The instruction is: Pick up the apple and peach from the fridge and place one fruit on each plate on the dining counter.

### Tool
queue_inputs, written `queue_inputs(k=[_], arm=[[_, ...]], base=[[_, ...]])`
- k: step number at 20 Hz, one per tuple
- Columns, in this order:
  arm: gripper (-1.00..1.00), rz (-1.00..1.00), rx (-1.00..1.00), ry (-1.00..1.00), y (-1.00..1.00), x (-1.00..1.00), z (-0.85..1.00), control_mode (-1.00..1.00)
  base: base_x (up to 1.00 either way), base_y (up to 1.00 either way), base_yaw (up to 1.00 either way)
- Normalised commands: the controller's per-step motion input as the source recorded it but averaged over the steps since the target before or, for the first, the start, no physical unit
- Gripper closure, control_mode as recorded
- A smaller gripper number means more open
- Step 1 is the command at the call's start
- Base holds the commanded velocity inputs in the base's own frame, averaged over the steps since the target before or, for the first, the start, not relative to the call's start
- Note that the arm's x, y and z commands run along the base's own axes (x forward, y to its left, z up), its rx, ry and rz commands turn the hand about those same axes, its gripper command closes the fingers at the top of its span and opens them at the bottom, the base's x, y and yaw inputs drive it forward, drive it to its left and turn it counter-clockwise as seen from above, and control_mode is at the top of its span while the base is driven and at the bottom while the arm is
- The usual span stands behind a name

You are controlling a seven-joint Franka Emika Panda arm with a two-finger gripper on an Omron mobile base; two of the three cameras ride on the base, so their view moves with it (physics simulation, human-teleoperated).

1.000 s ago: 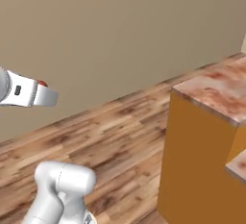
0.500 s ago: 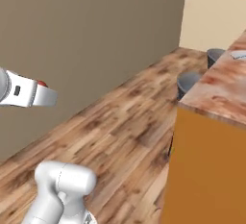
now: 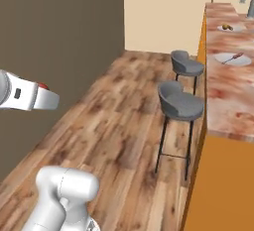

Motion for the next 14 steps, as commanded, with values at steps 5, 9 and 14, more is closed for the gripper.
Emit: queue_inputs(k=[5, 9, 14], arm=[[1.0, 0.0, 0.0, 0.0, 0.0, 0.0, 0.0, 1.0], [1.0, 0.0, 0.0, 0.0, 0.0, 0.0, 0.0, 1.0], [1.0, 0.0, 0.0, 0.0, 0.0, 0.0, 0.0, 1.0]], base=[[1.0, 0.69, -0.57], [1.0, 0.68, -0.57], [1.0, 0.68, -0.58]])
